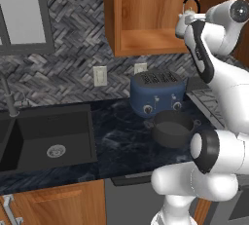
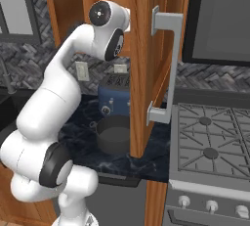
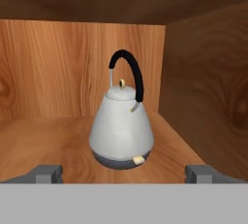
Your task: Pick the kettle from the cabinet and place it on a stove burner. Then pick the pot from the counter and place it on another stove burner. Finally, turn both burners on.
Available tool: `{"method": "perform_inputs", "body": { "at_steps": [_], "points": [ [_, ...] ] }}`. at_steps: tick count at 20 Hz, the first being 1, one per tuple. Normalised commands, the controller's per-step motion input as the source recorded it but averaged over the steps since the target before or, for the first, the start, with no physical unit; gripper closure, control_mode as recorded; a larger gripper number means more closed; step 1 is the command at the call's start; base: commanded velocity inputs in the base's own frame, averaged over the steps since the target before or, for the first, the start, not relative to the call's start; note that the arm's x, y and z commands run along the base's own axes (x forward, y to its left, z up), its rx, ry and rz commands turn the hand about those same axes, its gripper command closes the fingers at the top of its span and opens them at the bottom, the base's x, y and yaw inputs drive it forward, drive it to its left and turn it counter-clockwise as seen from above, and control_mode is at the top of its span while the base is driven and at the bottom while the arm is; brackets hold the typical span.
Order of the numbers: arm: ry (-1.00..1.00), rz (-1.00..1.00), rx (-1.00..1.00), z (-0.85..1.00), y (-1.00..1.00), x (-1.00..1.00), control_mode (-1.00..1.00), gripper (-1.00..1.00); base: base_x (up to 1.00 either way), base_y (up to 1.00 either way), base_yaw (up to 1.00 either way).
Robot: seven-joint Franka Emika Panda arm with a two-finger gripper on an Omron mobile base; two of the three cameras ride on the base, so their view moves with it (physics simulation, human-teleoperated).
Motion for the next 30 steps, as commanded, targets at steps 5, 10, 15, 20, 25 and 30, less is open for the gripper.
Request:
{"method": "perform_inputs", "body": {
  "at_steps": [5,10,15,20,25,30],
  "points": [
    [0.00,0.00,-0.01,0.09,0.00,0.10,-1.00,-1.00,0.00,0.00,0.00],
    [0.00,0.00,-0.03,0.08,0.00,0.23,-1.00,-1.00,0.00,0.00,0.00],
    [0.00,0.00,-0.04,0.00,-0.01,0.30,-1.00,-1.00,0.00,0.00,0.00],
    [-0.06,0.00,-0.03,-0.24,-0.09,0.22,-1.00,-1.00,0.00,0.00,0.00],
    [-0.05,0.00,-0.01,-0.10,-0.16,0.19,-1.00,-1.00,0.00,0.00,0.00],
    [-0.03,0.00,0.00,0.00,-0.03,0.15,-1.00,-1.00,0.00,0.00,0.00]
  ]
}}
